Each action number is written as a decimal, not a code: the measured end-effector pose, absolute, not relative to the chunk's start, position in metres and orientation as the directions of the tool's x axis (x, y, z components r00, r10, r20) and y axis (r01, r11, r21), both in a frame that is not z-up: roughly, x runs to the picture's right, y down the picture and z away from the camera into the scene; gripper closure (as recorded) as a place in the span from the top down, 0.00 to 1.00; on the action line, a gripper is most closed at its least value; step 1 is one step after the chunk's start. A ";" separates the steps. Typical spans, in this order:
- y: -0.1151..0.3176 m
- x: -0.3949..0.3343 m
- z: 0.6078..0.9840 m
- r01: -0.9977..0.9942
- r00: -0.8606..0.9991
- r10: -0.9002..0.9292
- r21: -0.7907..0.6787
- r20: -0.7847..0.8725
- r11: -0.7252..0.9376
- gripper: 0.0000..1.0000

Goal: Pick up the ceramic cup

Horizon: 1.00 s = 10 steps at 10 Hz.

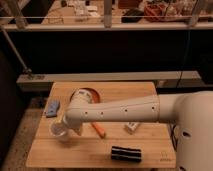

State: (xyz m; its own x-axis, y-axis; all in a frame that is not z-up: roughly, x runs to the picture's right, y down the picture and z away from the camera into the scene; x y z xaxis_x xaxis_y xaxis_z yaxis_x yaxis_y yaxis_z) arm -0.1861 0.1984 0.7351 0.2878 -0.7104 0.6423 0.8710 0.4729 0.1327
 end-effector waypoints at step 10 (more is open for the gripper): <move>0.222 -0.188 0.744 0.865 0.280 -0.685 0.133 0.673 0.485 0.17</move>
State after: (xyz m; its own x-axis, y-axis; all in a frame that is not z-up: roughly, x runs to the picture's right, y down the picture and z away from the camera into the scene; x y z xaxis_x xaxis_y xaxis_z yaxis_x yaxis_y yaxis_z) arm -0.1883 0.2222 0.7444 0.2803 -0.6846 0.6729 0.8645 0.4847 0.1330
